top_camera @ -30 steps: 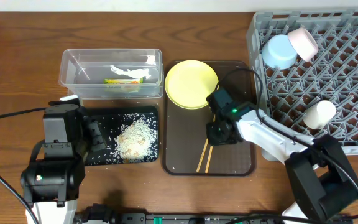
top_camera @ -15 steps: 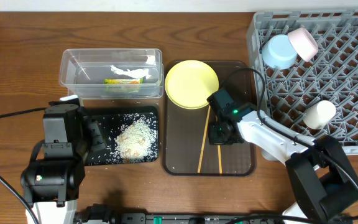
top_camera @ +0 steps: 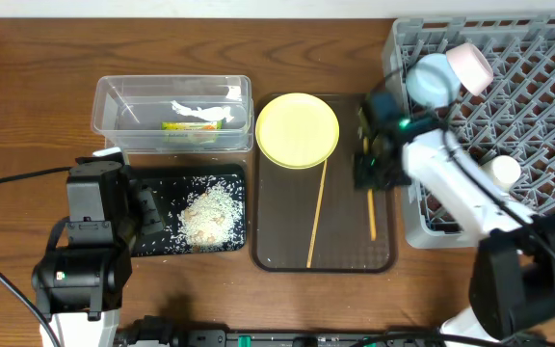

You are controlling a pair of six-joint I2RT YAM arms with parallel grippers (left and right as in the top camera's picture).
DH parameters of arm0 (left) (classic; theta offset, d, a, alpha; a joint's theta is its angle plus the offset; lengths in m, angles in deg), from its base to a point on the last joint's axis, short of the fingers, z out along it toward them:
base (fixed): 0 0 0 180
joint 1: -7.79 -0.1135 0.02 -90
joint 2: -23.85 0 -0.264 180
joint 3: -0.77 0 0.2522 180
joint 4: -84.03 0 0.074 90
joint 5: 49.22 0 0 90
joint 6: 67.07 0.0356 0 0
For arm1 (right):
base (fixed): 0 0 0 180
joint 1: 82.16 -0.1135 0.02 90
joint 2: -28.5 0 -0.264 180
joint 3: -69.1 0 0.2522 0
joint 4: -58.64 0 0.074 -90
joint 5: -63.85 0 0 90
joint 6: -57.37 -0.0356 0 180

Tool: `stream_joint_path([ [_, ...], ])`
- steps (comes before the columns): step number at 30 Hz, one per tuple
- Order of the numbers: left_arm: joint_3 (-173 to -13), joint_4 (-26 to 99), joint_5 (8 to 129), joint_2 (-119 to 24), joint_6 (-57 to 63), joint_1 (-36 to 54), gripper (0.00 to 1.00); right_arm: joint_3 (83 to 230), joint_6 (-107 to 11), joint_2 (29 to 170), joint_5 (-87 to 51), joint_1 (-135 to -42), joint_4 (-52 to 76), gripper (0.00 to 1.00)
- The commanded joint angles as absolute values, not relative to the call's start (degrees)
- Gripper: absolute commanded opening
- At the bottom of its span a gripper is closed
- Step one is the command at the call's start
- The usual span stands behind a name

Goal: Sort waste into correct bins and load items into the dishwasher rack
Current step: 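Carry the chopstick with the right gripper into the rack and release, then reach the right gripper back to the remaining chopstick and grasp it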

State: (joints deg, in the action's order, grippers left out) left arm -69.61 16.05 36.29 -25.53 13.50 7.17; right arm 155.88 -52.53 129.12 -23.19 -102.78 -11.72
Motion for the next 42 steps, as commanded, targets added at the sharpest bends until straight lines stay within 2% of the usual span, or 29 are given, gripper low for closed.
stream_joint_path([
  [1,-69.42,15.86,35.80,-25.49,12.73,7.34,0.45,164.07,-42.46,127.05,-24.46,-97.71,-15.90,0.01],
  [6,-69.42,15.86,35.80,-25.51,12.71,7.34,0.45,166.06,-36.71,127.09,-25.77,-91.24,-16.46,0.01],
  [11,-69.42,15.88,35.80,-25.51,12.54,7.34,0.45,165.23,-36.31,127.57,-27.41,-86.10,-15.55,0.01],
  [20,-69.42,15.86,35.80,-25.51,12.05,7.34,0.45,164.53,-33.87,129.95,-27.19,-84.72,-14.39,0.02],
  [21,-69.42,15.86,35.80,-25.51,12.05,7.34,0.45,164.47,-33.84,130.13,-27.19,-84.79,-14.26,0.06],
  [23,-69.42,15.86,35.80,-25.51,12.05,7.34,0.45,164.49,-33.84,130.13,-27.19,-84.86,-13.80,0.28],
  [25,-69.42,15.86,35.80,-25.51,12.05,7.34,0.45,164.84,-33.89,130.02,-27.17,-84.92,-13.64,0.34],
  [28,-69.42,15.83,35.80,-25.51,12.05,7.34,0.45,166.52,-36.73,129.62,-26.60,-85.51,-14.67,0.35],
  [34,-69.42,15.83,35.80,-25.51,12.05,7.34,0.45,167.59,-38.70,128.12,-10.08,-89.71,-14.30,0.37],
  [42,-69.42,15.83,35.80,-25.51,12.05,7.34,0.45,161.52,-46.59,128.97,-15.32,-103.00,-11.44,0.41],
])
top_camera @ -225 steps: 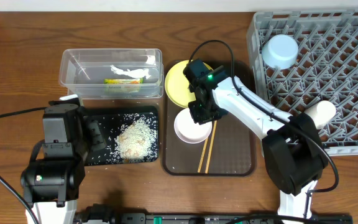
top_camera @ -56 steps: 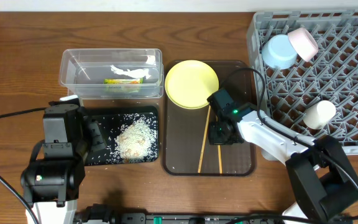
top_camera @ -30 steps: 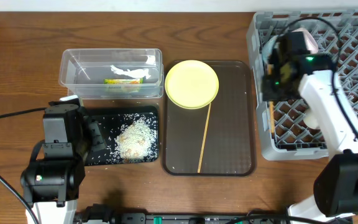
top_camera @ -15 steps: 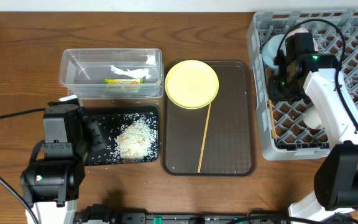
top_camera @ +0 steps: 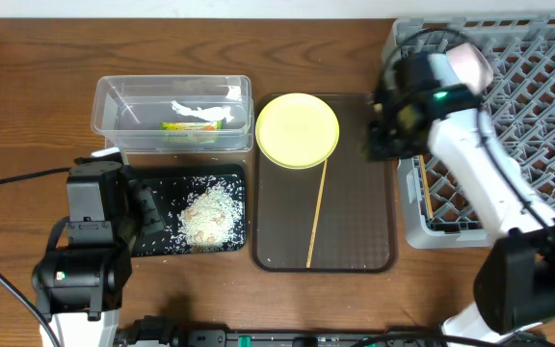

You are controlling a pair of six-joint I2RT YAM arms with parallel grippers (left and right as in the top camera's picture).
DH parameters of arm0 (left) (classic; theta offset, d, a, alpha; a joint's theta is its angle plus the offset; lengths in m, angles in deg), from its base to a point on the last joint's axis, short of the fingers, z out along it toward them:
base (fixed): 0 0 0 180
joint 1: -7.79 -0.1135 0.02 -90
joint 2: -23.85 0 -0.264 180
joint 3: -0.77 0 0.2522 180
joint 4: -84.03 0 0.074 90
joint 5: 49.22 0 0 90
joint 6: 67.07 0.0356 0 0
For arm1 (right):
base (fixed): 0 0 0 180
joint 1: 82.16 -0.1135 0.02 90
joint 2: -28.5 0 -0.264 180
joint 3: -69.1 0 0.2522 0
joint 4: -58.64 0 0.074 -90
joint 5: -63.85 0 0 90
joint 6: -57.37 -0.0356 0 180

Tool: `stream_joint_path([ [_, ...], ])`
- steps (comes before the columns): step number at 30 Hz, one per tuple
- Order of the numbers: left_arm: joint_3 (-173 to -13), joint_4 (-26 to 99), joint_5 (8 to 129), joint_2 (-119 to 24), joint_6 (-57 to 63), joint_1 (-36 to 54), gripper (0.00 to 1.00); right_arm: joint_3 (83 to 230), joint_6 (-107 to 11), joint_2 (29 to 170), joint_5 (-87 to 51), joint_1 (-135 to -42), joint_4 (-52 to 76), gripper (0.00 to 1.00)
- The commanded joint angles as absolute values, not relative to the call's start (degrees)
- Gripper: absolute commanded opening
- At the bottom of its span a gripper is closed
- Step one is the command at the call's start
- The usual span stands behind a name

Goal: Sort waste into correct bins and load items into the dishwasher rack
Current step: 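Reach the right gripper back to the remaining chopstick and grasp it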

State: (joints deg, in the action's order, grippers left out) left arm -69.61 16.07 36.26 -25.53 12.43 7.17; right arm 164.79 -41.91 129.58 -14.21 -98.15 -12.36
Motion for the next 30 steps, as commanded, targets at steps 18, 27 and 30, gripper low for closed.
stream_joint_path([
  [18,-69.42,15.64,35.80,-25.51,11.86,7.34,0.45,140.14,-66.08,128.97,-29.33,-121.95,8.76,0.40],
  [27,-69.42,15.46,35.80,-25.51,11.66,7.34,0.45,139.90,-67.57,128.95,-28.00,-122.03,8.32,0.29],
  [30,-69.42,15.44,35.80,-25.51,11.66,7.34,0.45,140.45,-67.48,128.84,-22.67,-121.82,9.35,0.29],
])
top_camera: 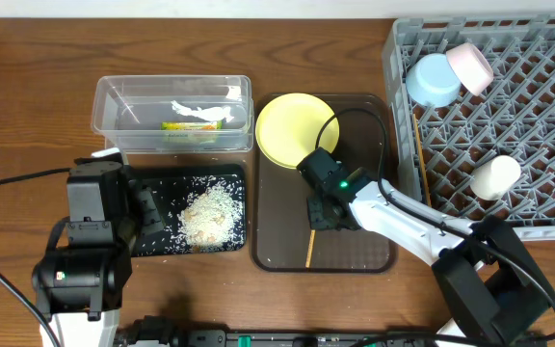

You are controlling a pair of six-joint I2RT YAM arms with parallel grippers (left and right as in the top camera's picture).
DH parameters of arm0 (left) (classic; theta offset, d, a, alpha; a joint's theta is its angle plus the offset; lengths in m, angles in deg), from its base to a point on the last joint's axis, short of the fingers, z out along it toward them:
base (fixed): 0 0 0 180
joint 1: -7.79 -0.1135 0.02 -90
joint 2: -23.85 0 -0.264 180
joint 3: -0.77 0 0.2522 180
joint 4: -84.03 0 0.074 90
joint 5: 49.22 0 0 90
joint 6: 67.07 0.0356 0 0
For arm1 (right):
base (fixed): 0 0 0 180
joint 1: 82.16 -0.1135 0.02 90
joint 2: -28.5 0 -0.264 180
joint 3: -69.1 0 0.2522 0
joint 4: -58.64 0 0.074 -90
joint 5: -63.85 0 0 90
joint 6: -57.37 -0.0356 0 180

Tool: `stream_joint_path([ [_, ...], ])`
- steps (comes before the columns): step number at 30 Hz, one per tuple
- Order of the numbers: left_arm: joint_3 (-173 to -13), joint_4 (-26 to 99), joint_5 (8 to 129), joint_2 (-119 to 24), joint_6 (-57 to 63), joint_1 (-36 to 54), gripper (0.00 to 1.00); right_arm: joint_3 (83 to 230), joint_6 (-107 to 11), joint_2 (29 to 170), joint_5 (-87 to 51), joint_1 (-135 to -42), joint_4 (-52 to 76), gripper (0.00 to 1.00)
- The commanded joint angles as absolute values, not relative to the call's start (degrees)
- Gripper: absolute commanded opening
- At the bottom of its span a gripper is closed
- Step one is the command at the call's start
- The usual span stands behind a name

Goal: Sort waste into correct bins and load items into the dishwasher rack
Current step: 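Reach the right gripper back to the remaining chopstick and grasp it, then carry the second chopstick with the right gripper into the rack and release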

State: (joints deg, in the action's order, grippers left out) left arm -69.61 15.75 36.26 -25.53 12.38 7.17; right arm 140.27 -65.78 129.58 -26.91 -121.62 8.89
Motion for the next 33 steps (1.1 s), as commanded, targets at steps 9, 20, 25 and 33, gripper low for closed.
stream_joint_path([
  [9,-69.42,15.46,35.80,-25.51,11.66,7.34,0.45,142.48,-69.03,128.25,-18.88,-121.97,10.55,0.27],
  [20,-69.42,15.44,35.80,-25.51,11.66,7.34,0.45,142.11,-69.06,130.26,-24.68,-123.83,10.90,0.31],
  [25,-69.42,15.44,35.80,-25.51,11.66,7.34,0.45,142.11,-69.06,131.79,-24.65,-123.85,10.79,0.24],
  [33,-69.42,15.42,35.80,-25.51,11.66,7.34,0.45,142.11,-69.06,133.08,-25.51,-123.76,8.15,0.05],
])
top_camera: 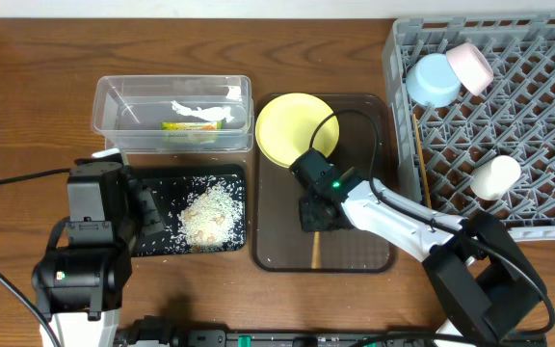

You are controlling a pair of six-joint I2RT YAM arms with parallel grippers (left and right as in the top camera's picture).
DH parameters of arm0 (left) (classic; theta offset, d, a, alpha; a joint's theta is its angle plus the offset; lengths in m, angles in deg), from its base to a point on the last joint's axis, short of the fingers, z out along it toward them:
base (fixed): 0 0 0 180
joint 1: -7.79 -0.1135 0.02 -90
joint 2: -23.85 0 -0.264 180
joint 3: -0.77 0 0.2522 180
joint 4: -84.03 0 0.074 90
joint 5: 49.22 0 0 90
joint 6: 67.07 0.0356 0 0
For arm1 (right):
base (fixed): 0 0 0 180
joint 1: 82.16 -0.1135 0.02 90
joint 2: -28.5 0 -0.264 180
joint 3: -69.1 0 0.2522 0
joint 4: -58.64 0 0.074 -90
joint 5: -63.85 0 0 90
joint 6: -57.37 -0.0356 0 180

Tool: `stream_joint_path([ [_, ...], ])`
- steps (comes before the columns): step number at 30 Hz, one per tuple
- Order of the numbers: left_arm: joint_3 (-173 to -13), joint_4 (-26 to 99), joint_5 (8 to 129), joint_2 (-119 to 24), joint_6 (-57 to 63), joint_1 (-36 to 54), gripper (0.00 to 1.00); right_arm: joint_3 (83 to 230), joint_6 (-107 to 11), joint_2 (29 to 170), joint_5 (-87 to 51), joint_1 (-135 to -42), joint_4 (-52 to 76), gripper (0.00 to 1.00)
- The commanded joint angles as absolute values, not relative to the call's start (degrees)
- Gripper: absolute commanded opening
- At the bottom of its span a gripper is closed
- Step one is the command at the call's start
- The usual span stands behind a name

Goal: Sort waste into correct bins and load items into the dishwasher rack
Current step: 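Carry the second chopstick with the right gripper into the rack and release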

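My right gripper [314,214] is low over the brown tray [369,253], shut on a yellow chopstick [316,253] whose lower end sticks out toward the tray's front. The yellow plate [292,130] lies at the back of the tray. A second chopstick [419,164] lies along the left edge of the grey dishwasher rack [547,116]. The rack also holds a blue bowl [431,79], a pink cup [470,66] and a white cup [494,177]. My left arm [90,231] is folded at the front left, and its fingers do not show clearly.
A clear bin [114,135] at the back left holds paper and wrapper scraps. In front of it a black tray [152,241] carries a heap of rice. A black cable arcs over the brown tray beside the right arm.
The right gripper stayed over the chopstick on the brown tray and shifted slightly left. The chopstick's visible end now points straight toward the front instead of slanting left.
First the right gripper was at the tray's right edge, on a chopstick lying there. Then it was at the rack's left edge, with that chopstick in the rack. After that it stood over the second chopstick on the tray, where it is now shut.
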State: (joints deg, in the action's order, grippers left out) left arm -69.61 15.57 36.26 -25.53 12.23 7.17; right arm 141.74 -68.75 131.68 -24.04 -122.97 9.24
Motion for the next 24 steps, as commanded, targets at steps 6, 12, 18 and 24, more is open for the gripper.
stream_joint_path([
  [6,-69.42,15.42,35.80,-25.51,11.66,7.34,0.45,142.22,-68.84,130.32,-26.51,-119.81,4.74,0.01],
  [12,-69.42,15.44,35.80,-25.51,11.66,7.34,0.45,144.05,-61.71,122.94,-27.43,-110.95,-0.38,0.01],
  [18,-69.42,15.44,35.80,-25.51,11.66,7.34,0.45,148.49,-52.01,114.74,-27.21,-100.75,-5.49,0.01],
  [24,-69.42,15.44,35.80,-25.51,11.66,7.34,0.45,152.38,-35.40,110.57,-27.26,-93.69,-5.71,0.01],
])
